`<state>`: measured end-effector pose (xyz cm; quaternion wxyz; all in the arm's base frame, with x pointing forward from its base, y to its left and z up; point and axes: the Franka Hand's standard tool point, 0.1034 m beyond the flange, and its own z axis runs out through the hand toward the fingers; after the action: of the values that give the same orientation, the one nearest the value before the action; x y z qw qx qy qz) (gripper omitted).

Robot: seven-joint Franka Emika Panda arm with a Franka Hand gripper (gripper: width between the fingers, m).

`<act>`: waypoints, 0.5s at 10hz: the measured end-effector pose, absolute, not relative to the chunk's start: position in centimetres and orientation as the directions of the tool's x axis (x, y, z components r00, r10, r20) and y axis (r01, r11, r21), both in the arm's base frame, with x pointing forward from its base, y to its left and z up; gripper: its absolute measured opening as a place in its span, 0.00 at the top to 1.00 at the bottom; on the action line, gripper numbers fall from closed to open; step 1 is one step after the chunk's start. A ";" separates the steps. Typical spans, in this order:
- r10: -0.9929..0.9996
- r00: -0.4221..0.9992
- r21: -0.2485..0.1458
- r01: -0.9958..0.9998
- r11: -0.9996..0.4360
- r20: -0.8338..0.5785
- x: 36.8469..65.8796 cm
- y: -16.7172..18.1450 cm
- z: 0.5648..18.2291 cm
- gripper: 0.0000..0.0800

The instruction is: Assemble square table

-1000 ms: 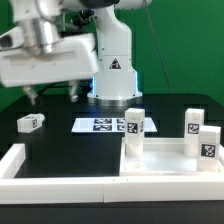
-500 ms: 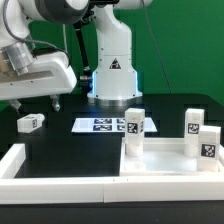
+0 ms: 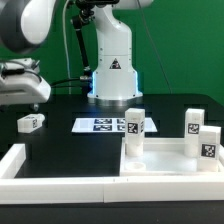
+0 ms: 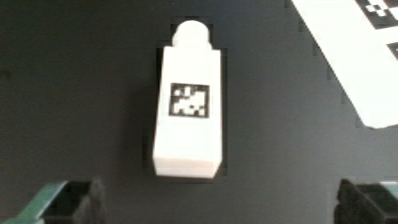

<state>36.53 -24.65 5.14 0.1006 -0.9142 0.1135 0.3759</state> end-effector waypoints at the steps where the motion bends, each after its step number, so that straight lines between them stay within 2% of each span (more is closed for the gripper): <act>1: -0.131 0.693 -0.099 -0.282 -0.954 -0.709 36.5 -24.6 5.1 0.19; 3: -0.130 0.681 -0.099 -0.287 -0.953 -0.720 36.0 -24.5 4.8 0.19; 5: -0.109 0.569 -0.106 -0.330 -0.938 -0.815 32.4 -23.4 2.6 0.19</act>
Offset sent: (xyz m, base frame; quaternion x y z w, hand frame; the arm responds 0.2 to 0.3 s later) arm -0.0424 0.0160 -0.0335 0.0198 -0.1545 0.0118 0.9877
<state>32.41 -23.37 2.63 0.1239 -0.8770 0.1251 0.4470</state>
